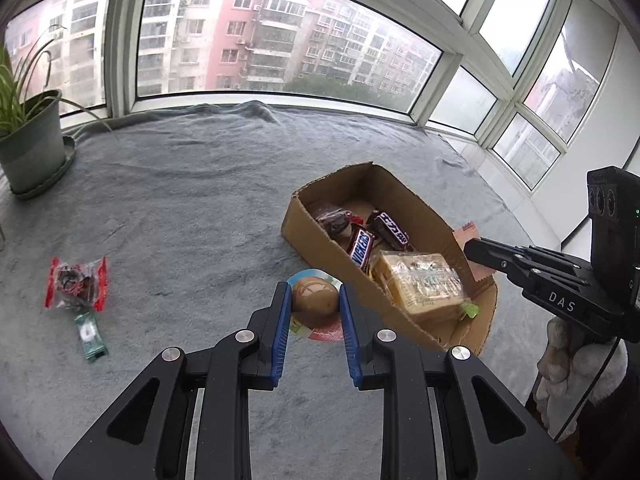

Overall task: Organize snacks
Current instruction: 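Carry the egg candy and pink strip over the box with both grippers, then lower both items into the box and open both grippers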

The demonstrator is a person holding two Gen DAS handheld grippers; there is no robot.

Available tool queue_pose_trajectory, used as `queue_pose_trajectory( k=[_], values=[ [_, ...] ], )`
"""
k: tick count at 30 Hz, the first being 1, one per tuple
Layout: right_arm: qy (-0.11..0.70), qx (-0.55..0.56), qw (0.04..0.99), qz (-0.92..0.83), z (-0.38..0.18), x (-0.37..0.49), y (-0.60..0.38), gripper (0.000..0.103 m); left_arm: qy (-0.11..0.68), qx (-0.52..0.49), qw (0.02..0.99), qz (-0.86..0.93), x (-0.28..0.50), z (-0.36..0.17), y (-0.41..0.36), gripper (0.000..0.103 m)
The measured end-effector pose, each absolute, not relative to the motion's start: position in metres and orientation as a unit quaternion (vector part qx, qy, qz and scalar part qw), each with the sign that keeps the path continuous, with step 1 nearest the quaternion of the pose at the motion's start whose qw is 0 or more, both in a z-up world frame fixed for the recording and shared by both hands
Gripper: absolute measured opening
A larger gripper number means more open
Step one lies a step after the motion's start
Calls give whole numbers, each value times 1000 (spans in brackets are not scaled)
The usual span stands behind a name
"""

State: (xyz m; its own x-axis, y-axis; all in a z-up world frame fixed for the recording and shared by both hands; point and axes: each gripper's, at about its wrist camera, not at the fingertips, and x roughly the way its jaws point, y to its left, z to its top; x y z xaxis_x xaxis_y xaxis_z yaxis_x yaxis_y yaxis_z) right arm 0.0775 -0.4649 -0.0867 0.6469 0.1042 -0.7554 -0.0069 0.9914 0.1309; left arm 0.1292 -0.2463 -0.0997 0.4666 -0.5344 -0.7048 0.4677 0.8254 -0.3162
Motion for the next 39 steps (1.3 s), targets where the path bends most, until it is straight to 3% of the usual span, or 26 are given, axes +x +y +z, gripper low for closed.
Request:
queue_pose_trajectory(
  k=[16,39],
  values=[
    [440,69,895,0,-111,116,-518,6,433,2,846,-312,152,-105,-329,23],
    [460,82,884,2,-133,132,-525,6,450,26,834,-317,164,-120,-355,23]
  ],
)
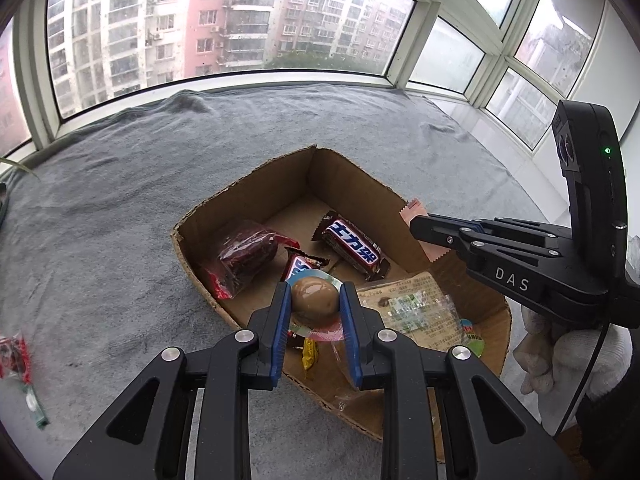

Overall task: Organize snacks
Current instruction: 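Lower both items into the box and open both grippers, then move the left gripper to the green mint packet while the right approaches the green candy packet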

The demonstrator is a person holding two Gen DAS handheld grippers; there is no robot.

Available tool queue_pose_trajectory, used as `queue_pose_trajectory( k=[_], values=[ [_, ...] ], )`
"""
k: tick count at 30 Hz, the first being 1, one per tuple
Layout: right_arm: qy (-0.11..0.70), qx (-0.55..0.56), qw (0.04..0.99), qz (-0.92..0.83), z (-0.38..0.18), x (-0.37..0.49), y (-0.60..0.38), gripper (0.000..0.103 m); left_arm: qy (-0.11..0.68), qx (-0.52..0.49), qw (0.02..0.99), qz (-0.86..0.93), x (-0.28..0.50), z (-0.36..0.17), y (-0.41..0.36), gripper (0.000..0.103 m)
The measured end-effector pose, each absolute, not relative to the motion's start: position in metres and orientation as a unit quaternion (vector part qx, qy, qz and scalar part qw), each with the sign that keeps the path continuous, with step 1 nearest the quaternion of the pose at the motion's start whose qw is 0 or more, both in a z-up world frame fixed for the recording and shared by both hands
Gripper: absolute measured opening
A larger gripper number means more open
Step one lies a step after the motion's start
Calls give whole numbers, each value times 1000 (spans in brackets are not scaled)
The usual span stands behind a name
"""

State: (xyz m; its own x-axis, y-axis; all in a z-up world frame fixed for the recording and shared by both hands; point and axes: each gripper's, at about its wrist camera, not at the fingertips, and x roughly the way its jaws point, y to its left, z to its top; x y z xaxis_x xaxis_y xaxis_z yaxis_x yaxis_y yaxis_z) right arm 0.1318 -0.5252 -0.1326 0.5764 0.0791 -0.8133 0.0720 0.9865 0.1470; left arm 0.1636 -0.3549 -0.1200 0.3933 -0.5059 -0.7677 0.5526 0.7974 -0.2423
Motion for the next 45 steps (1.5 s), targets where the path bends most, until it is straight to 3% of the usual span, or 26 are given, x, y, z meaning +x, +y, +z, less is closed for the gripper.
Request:
queue_pose_trajectory(
  k=[4,6,8,9,13,15,28,45],
  values=[
    [461,79,884,-1,-133,131,-525,6,455,25,830,-321,165,-122,-356,24],
    [460,82,884,-2,-132,130,-525,18,459,25,828,-323,166,-122,-356,27],
    [454,83,887,-10,-129,127,-524,51,462,21,824,-326,166,-123,-356,47],
    [451,85,889,-11,-127,125,-523,57,462,19,823,-330,166,-123,-355,48],
    [443,91,892,-11,-119,119,-519,62,457,23,825,-332,162,-119,-353,48],
    [436,91,895,-11,-114,114,-515,72,456,20,826,-332,160,-117,-349,48],
    [397,140,907,5,-88,76,-481,73,433,-12,844,-316,146,-86,-269,48],
    [350,201,914,51,-35,53,-411,77,385,-60,899,-201,152,-30,-49,48]
  ],
)
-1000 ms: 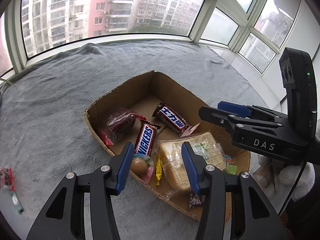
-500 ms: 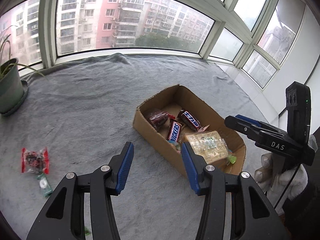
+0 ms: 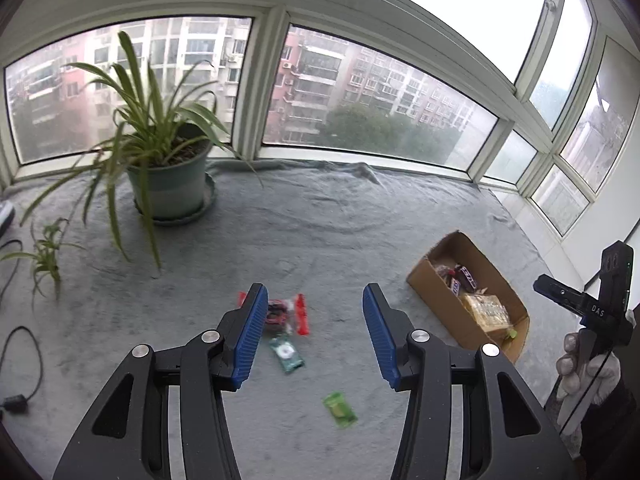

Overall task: Organize snacks
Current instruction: 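Move the left gripper to the green mint packet while the right approaches the green candy packet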

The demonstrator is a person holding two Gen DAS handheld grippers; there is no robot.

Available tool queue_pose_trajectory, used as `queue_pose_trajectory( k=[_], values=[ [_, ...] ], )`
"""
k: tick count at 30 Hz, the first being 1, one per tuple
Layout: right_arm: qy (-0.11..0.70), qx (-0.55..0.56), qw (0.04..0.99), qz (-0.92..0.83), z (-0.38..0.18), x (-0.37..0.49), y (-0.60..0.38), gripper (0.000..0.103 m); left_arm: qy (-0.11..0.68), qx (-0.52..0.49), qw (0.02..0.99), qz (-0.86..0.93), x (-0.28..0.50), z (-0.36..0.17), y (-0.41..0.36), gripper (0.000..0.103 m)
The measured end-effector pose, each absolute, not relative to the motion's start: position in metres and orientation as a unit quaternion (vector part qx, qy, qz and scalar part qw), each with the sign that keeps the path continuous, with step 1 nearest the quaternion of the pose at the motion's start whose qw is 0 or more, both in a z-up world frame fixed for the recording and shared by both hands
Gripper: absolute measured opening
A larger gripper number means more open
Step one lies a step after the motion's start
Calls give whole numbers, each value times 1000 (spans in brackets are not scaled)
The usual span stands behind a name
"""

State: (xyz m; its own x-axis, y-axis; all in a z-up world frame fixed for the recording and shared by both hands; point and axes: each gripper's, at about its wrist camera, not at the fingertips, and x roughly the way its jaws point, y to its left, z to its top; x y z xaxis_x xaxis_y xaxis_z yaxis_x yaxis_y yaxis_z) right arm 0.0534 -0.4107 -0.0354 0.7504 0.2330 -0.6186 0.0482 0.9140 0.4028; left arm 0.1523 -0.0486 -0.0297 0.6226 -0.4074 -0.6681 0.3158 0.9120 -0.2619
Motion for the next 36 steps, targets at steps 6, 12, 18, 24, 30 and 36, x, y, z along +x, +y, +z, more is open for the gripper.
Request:
queue_pose_trajectory(
  k=[6,12,18,24,30,36],
  values=[
    [344,177,920,65,-4,69,-387,78,332,-18,931,-152,174,20,7,48],
    [333,120,932,78,21,89,-359,78,285,36,948,-140,194,64,18,48],
    [367,100,920,96,-16,97,-321,78,326,44,922,-205,198,22,-17,48],
    [420,77,898,104,-78,90,-277,77,411,43,874,-256,203,-65,-61,54],
    [464,75,875,113,-128,82,-243,77,457,57,851,-252,208,-126,-75,58],
    [487,93,861,115,-155,77,-226,77,461,64,850,-246,225,-139,-73,62]
  ],
)
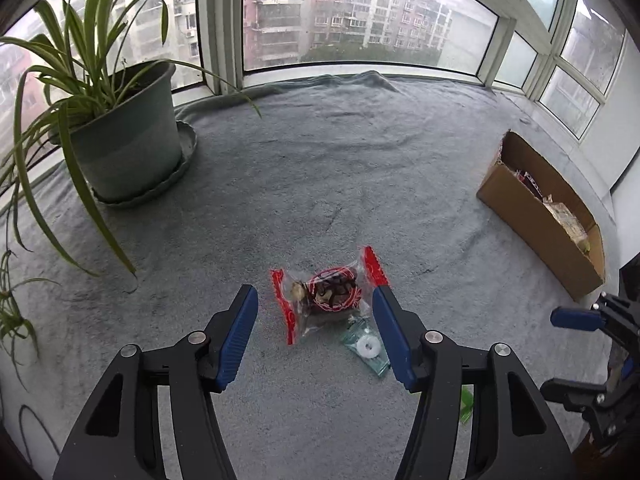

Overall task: Organize snacks
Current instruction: 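Move the left gripper to the green mint packet while the right approaches the green candy packet, then close the left gripper on the mint packet while the right grasps the green candy packet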

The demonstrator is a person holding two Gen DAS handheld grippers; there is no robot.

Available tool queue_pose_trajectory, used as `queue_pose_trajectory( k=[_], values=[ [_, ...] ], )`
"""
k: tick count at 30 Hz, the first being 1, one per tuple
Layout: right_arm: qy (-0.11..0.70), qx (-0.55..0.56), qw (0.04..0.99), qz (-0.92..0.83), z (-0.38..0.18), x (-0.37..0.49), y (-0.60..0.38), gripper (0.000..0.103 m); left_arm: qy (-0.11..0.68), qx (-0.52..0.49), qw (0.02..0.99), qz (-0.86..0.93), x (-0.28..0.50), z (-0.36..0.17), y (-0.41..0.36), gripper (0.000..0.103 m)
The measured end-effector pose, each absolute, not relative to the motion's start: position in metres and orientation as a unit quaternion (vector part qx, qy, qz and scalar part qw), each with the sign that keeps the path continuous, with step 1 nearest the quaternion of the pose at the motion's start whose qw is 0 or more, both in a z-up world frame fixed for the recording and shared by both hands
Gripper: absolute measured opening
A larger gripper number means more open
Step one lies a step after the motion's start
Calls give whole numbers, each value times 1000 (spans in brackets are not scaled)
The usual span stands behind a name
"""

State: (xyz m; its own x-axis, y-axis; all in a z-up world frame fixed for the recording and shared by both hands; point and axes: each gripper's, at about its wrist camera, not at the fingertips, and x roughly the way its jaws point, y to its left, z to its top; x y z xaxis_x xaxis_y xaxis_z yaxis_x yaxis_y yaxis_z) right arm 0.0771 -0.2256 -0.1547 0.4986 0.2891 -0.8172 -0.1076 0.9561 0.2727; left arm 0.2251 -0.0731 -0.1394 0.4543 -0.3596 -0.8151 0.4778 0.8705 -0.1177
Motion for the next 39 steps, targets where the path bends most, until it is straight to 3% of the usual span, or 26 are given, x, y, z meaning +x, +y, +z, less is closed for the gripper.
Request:
queue_pose_trajectory(
  k=[6,21,27,31,33,39],
  values=[
    [498,96,854,115,-161,73,-218,77,486,-21,844,-227,262,-152,-63,63],
    [516,89,843,122,-177,75,-211,77,522,32,812,-259,246,-177,-82,58],
    [523,78,840,122,-187,78,-207,77,524,5,811,-259,217,-180,-77,58],
    [528,66,838,124,-190,79,-203,66,528,18,805,-270,202,-188,-88,56],
    [528,65,837,125,-190,80,-201,64,526,28,806,-269,200,-190,-94,47],
    [529,52,838,124,-191,83,-193,58,517,68,809,-271,194,-192,-111,47]
  ],
)
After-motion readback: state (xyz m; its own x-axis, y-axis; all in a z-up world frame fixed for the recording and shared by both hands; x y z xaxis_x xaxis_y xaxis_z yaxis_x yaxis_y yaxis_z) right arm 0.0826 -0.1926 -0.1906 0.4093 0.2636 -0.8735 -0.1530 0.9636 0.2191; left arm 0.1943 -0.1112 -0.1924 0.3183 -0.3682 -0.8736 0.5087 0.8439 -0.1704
